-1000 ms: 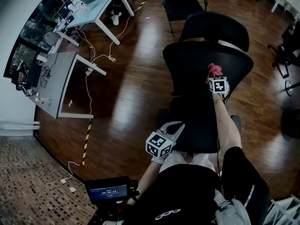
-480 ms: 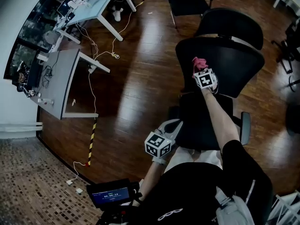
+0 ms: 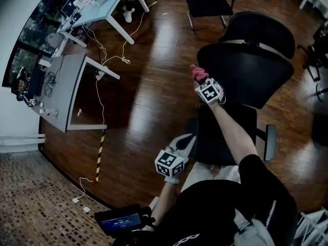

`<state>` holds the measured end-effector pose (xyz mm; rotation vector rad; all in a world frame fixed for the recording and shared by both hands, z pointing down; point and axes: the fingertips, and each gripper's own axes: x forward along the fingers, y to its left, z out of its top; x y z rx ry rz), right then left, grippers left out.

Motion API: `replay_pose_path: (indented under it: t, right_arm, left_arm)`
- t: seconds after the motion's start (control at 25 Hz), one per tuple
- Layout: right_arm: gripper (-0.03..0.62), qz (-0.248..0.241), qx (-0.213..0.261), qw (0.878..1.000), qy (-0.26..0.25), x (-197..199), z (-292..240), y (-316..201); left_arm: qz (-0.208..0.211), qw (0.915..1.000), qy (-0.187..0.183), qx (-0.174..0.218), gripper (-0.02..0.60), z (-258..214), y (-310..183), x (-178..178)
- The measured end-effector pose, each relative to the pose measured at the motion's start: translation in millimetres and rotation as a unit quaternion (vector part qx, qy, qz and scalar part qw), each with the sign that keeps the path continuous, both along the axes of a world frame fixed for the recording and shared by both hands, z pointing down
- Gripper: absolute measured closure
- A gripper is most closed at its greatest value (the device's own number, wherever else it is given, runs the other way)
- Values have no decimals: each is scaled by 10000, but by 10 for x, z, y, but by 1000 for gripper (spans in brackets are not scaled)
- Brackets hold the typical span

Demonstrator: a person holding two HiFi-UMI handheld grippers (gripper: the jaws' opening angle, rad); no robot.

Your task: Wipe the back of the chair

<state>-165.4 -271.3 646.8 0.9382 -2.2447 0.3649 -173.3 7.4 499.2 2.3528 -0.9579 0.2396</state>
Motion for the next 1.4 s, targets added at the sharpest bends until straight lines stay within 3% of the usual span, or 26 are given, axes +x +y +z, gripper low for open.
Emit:
replay_pose_path:
  t: [0.2, 0.44, 0.72, 1.2, 1.4]
  right_arm:
    - [551, -71, -232, 9997, -69, -40, 72, 53]
    - [551, 625, -519, 9963, -285, 426, 285, -10]
    - [549, 825, -563, 9937, -516, 907, 254, -3]
    - [549, 1379, -548, 9867, -671, 2140, 192, 154]
    - [549, 2020, -580, 9750, -723, 2865, 211, 280]
  left_arm:
    - [10, 10000, -41, -29, 592, -73, -24, 67]
    - [89, 9999, -102, -102, 592, -10, -7, 165]
    - [267, 9993, -201, -141, 592, 9, 2, 471]
    - [697, 9970, -303, -155, 592, -53, 68, 1225]
    - [895, 9955, -302, -116, 592, -76, 124, 1530]
